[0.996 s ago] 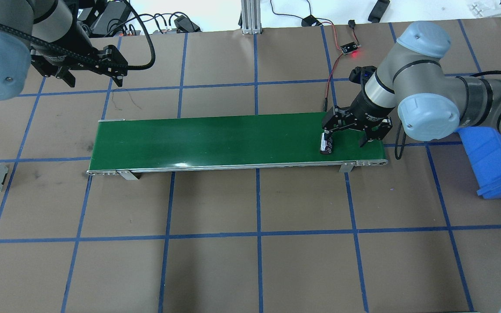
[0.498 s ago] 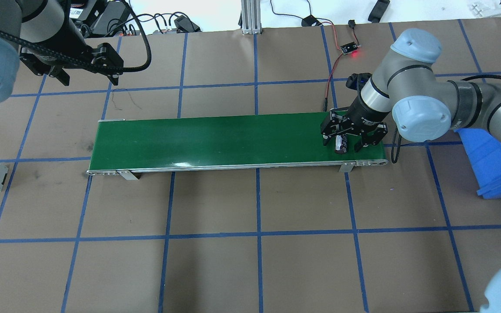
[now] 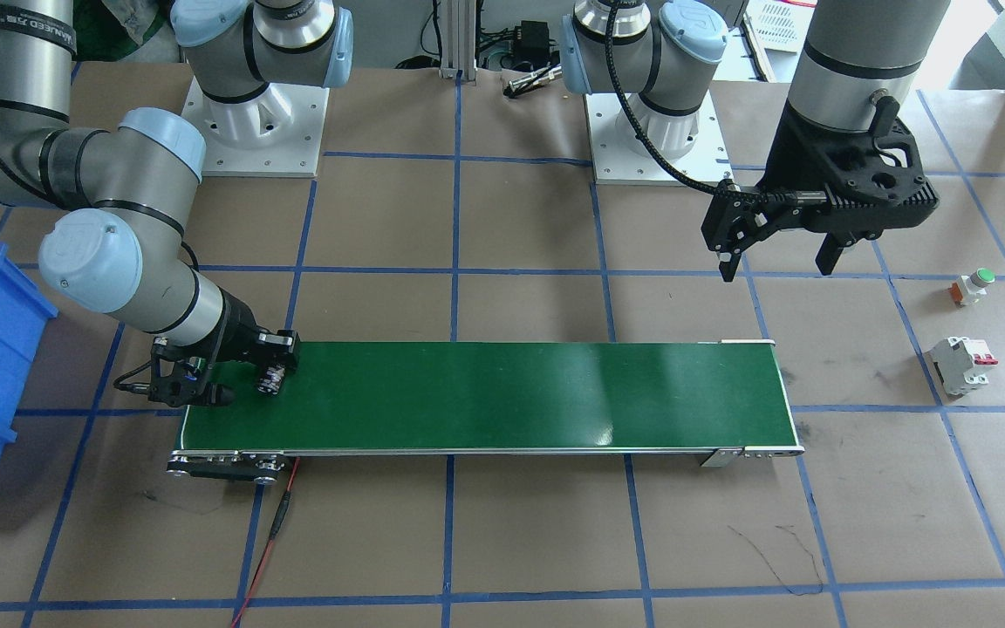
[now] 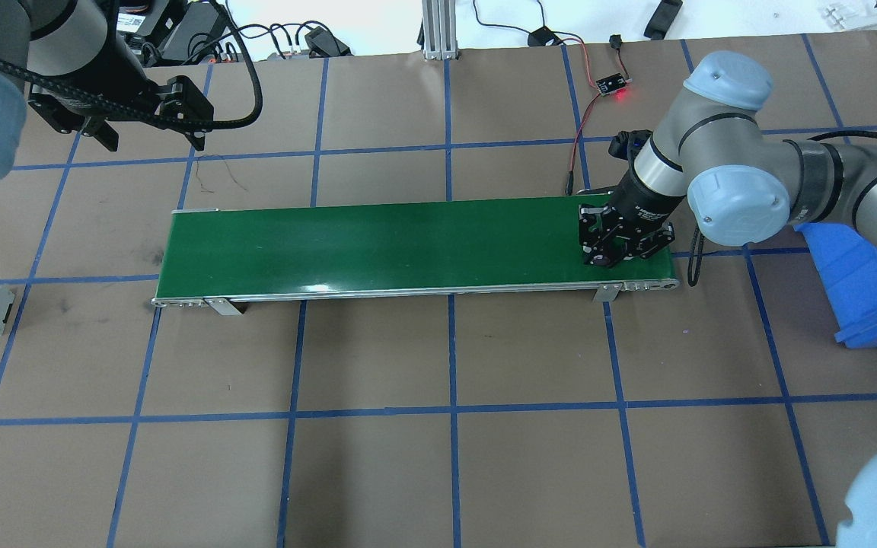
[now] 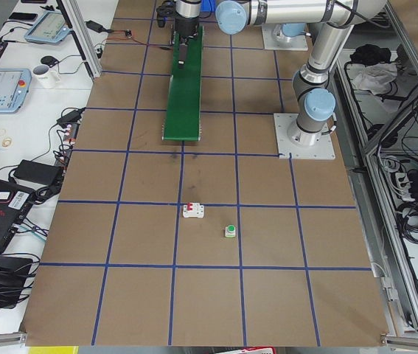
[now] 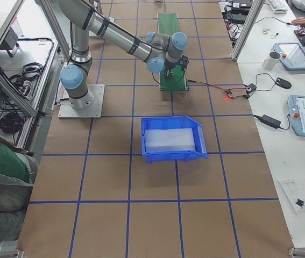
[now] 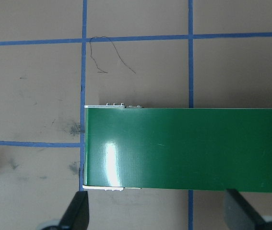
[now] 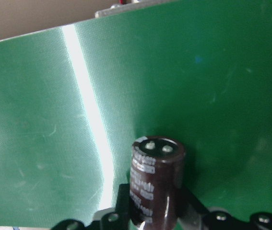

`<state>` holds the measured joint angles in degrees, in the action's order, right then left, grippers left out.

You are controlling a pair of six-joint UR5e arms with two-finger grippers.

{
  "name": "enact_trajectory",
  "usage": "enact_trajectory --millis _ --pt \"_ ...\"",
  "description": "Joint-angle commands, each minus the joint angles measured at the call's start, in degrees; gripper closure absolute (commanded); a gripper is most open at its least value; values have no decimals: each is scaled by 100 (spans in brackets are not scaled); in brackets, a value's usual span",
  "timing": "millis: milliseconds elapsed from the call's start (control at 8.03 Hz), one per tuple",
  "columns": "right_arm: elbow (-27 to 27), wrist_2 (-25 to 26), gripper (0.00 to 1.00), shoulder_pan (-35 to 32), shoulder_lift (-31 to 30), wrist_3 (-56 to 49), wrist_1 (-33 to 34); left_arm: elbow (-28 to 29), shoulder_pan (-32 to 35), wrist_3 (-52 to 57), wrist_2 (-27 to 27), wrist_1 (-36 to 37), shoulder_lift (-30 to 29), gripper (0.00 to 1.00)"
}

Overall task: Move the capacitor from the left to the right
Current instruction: 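Close the right gripper around the capacitor on the belt, then lift the capacitor with the right gripper and carry it to the blue bin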

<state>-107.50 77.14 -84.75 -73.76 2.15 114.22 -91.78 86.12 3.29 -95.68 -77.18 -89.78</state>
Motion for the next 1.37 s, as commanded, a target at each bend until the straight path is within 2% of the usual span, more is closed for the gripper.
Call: enact_trajectory --millis 0,249,373,622,871,1245 --pt "411 20 100 64 -86 -13 -818 2 1 -39 5 -8 -48 0" --pt "729 64 100 81 -217 -4 -999 2 1 5 -3 -8 57 0" --pt "861 308 100 133 -288 -39 -1007 2 10 5 5 -8 58 0" --pt "1151 1105 100 422 -376 -144 -1147 28 18 -4 5 -8 66 0" --pt "1380 1889 100 835 -438 -852 -1463 19 19 -21 92 -8 58 0" --pt "1460 1980 100 1836 -377 -2276 -1491 11 19 -21 111 -8 58 0"
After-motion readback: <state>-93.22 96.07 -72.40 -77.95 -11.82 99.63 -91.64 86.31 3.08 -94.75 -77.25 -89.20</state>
